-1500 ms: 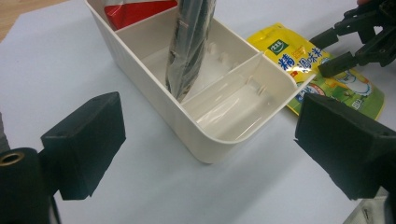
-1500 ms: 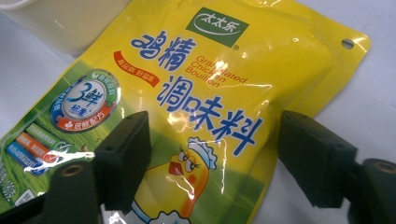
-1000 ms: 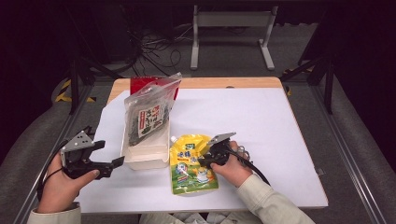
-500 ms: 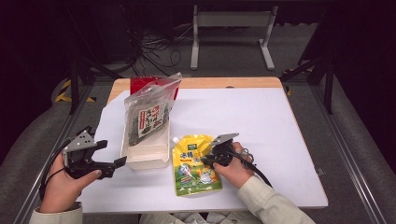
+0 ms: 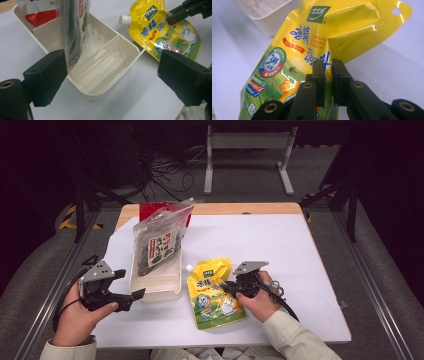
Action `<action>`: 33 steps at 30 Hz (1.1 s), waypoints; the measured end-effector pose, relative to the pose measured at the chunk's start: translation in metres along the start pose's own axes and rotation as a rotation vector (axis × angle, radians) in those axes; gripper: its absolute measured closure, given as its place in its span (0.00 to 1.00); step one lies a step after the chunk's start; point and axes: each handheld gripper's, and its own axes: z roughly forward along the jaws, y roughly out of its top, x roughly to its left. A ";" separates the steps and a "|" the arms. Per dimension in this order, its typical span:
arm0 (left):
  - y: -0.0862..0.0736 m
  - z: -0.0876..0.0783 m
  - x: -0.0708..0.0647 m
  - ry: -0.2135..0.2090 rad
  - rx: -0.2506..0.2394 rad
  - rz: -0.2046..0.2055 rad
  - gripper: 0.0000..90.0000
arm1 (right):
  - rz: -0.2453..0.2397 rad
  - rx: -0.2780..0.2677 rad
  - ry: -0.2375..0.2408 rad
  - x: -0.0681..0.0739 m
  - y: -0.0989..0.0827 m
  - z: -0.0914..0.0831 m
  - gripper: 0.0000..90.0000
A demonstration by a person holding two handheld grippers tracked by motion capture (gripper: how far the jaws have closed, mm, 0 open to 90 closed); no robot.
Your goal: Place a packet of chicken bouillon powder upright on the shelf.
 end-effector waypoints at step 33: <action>0.013 0.065 -0.046 -0.215 -0.079 -0.058 0.16 | -0.080 -0.208 0.003 0.019 0.016 -0.060 0.92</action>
